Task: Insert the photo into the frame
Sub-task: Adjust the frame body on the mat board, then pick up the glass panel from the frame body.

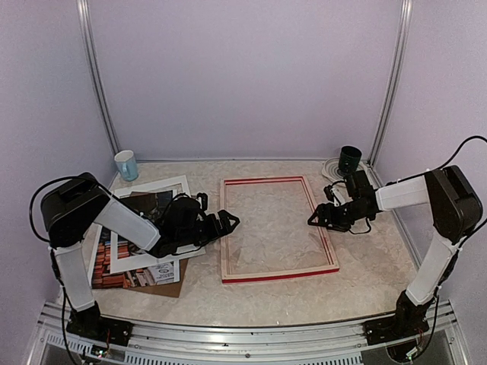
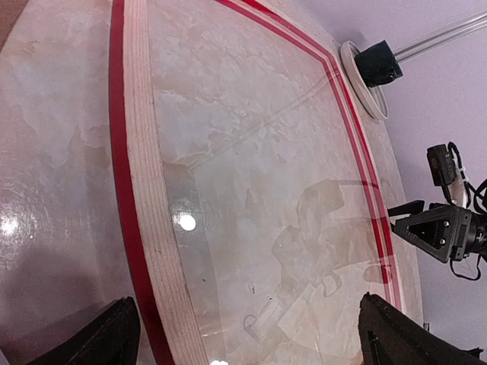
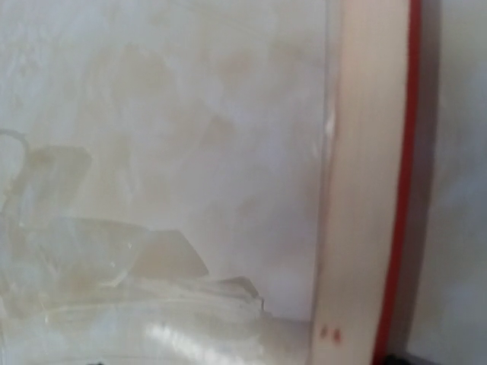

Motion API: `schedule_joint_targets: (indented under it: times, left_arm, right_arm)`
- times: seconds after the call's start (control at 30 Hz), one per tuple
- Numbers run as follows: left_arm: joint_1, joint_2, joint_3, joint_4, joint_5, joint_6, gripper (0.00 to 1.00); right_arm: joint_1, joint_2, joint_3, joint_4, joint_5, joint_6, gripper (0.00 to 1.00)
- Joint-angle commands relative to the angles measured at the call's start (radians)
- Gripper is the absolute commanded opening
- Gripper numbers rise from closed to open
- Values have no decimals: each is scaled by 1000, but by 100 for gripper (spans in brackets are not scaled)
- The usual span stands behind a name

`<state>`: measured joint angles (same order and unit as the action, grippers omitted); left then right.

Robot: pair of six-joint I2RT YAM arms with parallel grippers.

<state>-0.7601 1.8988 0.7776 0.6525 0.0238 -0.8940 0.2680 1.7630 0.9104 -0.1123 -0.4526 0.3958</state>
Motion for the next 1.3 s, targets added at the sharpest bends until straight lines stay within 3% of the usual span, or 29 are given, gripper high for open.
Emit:
schedule_joint_targets:
  times: [0.0,0.57,1.27]
  left_arm:
    - [-4,9,20,-35,-21,-11,99]
    - [-46,-68,15,-66,-97,52,99]
    - [-51,-60,-5,-45,-86,45,99]
  right_arm:
    - [16,-42,-43,-145,46,2,79]
    - [40,-383,-194,-281,35,53,78]
    - [86,-379,-249,-251,-12,77,76]
